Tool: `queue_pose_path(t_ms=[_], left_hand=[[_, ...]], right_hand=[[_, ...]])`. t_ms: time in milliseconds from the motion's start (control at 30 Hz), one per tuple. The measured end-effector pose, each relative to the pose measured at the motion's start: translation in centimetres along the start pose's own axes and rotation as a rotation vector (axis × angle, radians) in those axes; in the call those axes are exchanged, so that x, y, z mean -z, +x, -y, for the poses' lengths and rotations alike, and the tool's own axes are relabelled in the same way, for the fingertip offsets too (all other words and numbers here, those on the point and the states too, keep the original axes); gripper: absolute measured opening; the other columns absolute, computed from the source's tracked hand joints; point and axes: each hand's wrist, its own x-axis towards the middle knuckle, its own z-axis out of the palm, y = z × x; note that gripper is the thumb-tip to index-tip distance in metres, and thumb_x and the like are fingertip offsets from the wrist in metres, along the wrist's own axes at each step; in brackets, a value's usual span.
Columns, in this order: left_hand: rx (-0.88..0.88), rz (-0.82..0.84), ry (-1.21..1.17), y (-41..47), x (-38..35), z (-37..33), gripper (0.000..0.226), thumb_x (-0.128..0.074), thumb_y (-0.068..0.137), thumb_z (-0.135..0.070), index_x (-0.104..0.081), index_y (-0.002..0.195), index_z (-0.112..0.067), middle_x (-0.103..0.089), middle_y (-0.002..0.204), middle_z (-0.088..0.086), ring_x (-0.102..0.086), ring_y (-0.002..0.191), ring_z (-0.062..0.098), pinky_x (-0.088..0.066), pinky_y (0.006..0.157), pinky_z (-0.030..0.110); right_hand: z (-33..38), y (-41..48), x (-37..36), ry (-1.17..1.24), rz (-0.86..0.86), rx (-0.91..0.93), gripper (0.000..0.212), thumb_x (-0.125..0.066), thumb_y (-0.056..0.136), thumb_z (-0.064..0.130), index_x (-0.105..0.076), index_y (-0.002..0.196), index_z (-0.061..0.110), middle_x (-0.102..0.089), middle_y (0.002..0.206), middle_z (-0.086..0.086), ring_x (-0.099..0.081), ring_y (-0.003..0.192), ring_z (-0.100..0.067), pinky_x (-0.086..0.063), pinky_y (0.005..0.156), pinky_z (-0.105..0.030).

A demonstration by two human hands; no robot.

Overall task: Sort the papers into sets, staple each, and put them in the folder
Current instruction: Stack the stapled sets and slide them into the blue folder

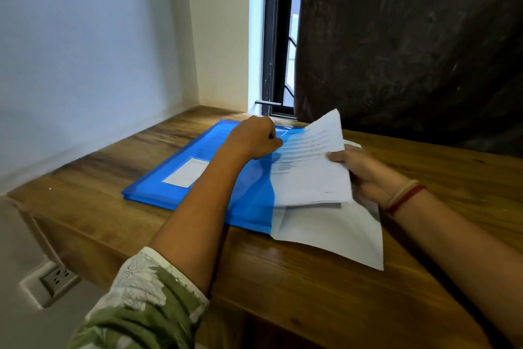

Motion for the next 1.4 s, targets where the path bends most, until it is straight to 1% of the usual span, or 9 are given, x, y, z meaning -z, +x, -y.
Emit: queue_pose_path(t_ms=[133,267,467,667,733,867,967,1067,1400], left_hand=[[-0.008,-0.017,0.035,0.0,-1.0,-1.6,0.035,-0.055,0.089,-0.023,-0.044,0.058,-0.014,-0.046,0.063,0.001,-0.051,0.067,0.021,-0.038,0.06,0.029],[-0.05,-0.034,0.102,-0.1,-2.0,-3.2,0.021,-0.053,0.092,-0.025,-0.062,0.094,-0.006,-0.058,0.091,0.009,-0.058,0.088,0.025,-0.047,0.076,0.032],[-0.066,-0.033,0.044,-0.5,-4.1,-5.3,0.027,-0.053,0.092,-0.032,-0.06,0.089,-0.006,-0.061,0.092,0.008,-0.056,0.085,0.022,-0.044,0.071,0.032],[0.012,0.171,-0.359,0.3,-2.4,-3.3,0.05,-0.056,0.091,-0.048,-0.067,0.083,0.0,-0.063,0.079,0.017,-0.059,0.076,0.023,-0.044,0.071,0.029],[0.099,0.07,-0.295,1.0,-2.1,-0.2,0.04,-0.058,0.092,-0.043,-0.068,0.102,-0.006,-0.067,0.102,0.012,-0.061,0.096,0.022,-0.04,0.08,0.025],[0.334,0.07,-0.368,1.0,-3.0,3.2,0.063,-0.061,0.092,-0.036,-0.039,0.142,-0.005,-0.042,0.147,0.014,-0.043,0.131,0.029,-0.034,0.102,0.032],[0.352,0.178,-0.391,0.8,-4.7,3.2,0.066,-0.062,0.09,-0.037,-0.036,0.142,-0.006,-0.045,0.144,0.015,-0.047,0.127,0.031,-0.036,0.107,0.039],[0.28,0.169,-0.244,0.6,-5.6,2.2,0.057,-0.056,0.091,-0.042,-0.041,0.138,-0.012,-0.048,0.142,0.013,-0.045,0.128,0.032,-0.03,0.11,0.046],[0.248,0.122,-0.358,1.1,-6.7,0.4,0.06,-0.044,0.096,-0.023,-0.019,0.149,-0.013,-0.041,0.146,0.016,-0.041,0.13,0.036,-0.032,0.109,0.041]], right_hand=[[-1.0,-0.2,-2.7,0.068,0.155,-0.005,0.041,-0.043,0.096,-0.006,-0.044,0.13,0.017,-0.065,0.101,-0.006,-0.064,0.093,-0.026,-0.059,0.065,-0.034],[-1.8,0.3,-4.2,0.078,0.189,-0.035,0.037,-0.04,0.096,-0.009,-0.045,0.123,0.016,-0.065,0.098,-0.009,-0.065,0.088,-0.028,-0.059,0.065,-0.036],[-1.9,0.3,-1.6,0.043,0.139,-0.004,0.035,-0.043,0.097,-0.005,-0.05,0.126,0.013,-0.066,0.103,-0.012,-0.068,0.087,-0.028,-0.06,0.065,-0.035],[-1.1,-0.7,4.7,0.035,0.155,-0.106,0.031,-0.048,0.096,0.0,-0.054,0.115,0.024,-0.07,0.107,-0.01,-0.073,0.083,-0.027,-0.061,0.06,-0.038],[-0.9,-1.0,6.7,-0.006,0.127,-0.133,0.037,-0.05,0.095,0.003,-0.051,0.123,0.026,-0.066,0.116,-0.011,-0.072,0.089,-0.03,-0.061,0.06,-0.039],[-0.3,-1.3,9.0,-0.184,-0.082,-0.159,0.06,-0.061,0.092,0.009,-0.036,0.144,0.025,-0.054,0.131,-0.009,-0.066,0.092,-0.029,-0.059,0.049,-0.033],[0.2,-1.1,10.8,-0.325,-0.217,-0.171,0.067,-0.068,0.089,0.017,-0.034,0.146,0.028,-0.052,0.13,-0.006,-0.065,0.08,-0.025,-0.05,0.038,-0.023],[0.5,-1.2,12.8,-0.308,-0.141,-0.233,0.064,-0.067,0.088,0.012,-0.039,0.143,0.03,-0.06,0.108,-0.004,-0.069,0.079,-0.029,-0.055,0.047,-0.029],[0.8,-1.4,13.9,-0.318,-0.001,-0.242,0.077,-0.072,0.072,0.006,-0.041,0.14,0.026,-0.063,0.116,-0.011,-0.07,0.079,-0.031,-0.058,0.051,-0.034]])
